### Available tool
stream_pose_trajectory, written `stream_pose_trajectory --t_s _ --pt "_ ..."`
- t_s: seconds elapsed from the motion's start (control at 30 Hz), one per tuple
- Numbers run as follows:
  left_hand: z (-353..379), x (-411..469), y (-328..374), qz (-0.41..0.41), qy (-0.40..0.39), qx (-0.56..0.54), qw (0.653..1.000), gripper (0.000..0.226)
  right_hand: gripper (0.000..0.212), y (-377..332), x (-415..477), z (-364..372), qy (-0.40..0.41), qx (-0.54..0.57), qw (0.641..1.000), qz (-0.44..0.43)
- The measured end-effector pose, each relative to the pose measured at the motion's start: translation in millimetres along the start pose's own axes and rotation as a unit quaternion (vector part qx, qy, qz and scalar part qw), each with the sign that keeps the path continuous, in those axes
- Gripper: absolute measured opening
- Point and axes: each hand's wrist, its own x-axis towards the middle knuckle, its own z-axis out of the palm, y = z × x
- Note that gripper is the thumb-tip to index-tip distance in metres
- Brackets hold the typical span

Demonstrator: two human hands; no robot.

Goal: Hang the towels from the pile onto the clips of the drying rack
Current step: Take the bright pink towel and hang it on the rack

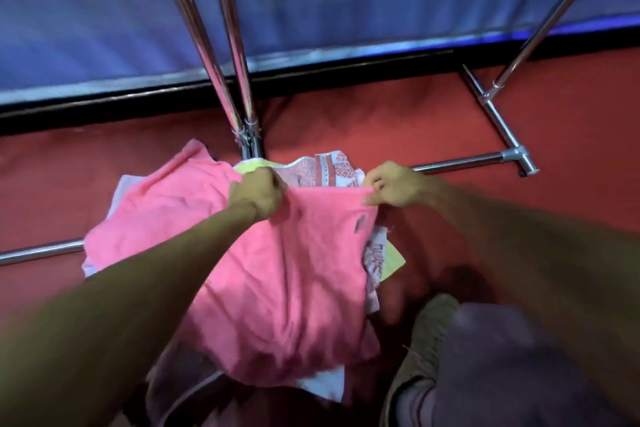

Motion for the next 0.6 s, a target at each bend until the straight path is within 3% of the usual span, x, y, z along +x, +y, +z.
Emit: stream_pose_trajectory --t_s 0.1,0.13,0.2,0.3,0.37,0.53,0.6 --pt "-53 -19 -16 -0.045 -0.017 -0.047 0.998 0.022 0.022 -62 -14 -22 0.055 0.055 0.996 -0.053" --pt "-68 -27 -19 -0.038 -0.031 -0.072 0.996 0.023 0.013 -84 -21 -29 0.073 0.084 0.991 -0.075" --pt "-97 -48 -18 -0.001 -0.052 -0.166 0.985 0.017 0.019 -130 -38 -43 0.078 0.138 0.980 -0.123" --pt "-138 -80 -5 0.050 -0.087 -0.330 0.938 0.052 0.033 -189 -64 -60 0.069 0.155 0.968 -0.183" --pt "-165 -101 4 0.090 -0.111 -0.393 0.908 0.063 0.037 -221 -80 -69 0.093 0.163 0.959 -0.211" --pt "-215 -131 21 0.128 -0.148 -0.490 0.850 0.034 0.045 -265 -103 -77 0.123 0.250 0.912 -0.300" --pt "-228 -133 26 0.135 -0.138 -0.458 0.868 0.026 0.044 -276 -102 -80 0.144 0.253 0.898 -0.330"
